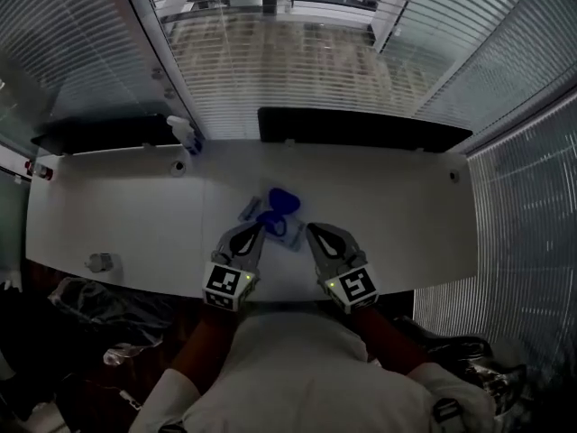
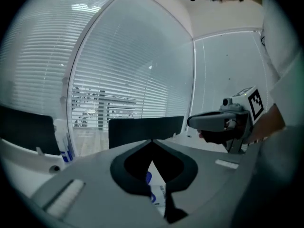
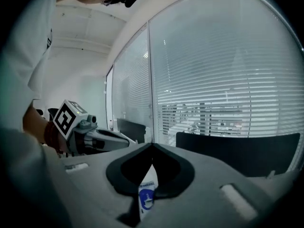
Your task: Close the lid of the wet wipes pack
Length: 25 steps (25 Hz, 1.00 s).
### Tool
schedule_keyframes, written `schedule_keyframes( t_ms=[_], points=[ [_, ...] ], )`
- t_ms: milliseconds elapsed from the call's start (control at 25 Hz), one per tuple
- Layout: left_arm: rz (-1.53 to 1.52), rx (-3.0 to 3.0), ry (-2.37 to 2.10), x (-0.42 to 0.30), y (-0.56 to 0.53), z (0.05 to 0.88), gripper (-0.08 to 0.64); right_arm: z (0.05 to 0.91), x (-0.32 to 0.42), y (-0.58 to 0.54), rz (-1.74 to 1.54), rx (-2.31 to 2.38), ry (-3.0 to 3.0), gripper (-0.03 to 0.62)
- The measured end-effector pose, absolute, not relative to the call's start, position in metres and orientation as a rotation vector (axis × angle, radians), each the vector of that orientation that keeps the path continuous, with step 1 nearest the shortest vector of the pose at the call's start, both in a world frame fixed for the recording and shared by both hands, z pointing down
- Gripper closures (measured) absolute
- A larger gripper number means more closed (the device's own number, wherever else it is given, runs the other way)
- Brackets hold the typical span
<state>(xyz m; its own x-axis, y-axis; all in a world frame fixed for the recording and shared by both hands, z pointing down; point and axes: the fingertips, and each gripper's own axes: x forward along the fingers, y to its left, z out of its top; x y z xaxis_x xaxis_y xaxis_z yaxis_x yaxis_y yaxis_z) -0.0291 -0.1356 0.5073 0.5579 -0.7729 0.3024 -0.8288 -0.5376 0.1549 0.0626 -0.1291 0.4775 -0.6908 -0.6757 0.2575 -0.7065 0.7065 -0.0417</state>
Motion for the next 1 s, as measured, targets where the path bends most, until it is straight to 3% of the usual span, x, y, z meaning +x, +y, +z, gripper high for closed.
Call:
schedule_keyframes(
  t_ms=[840,920,1000],
  points=[
    [0.650,2.135,-1.174,-0.042,-0.145,0.719,0.557,0.674,0.053,-0.210,0.386,0.789,-2.375,0.586],
    [0.671,2.106,-1.162,-0.041,-0.141,0.736,0.557,0.692,0.055,-0.216,0.396,0.770,-2.352,0.534],
    [0.684,2.078,-1.156,-0.041,-0.136,0.750,0.557,0.708,0.058,-0.220,0.407,0.755,-2.320,0.534]
  ],
)
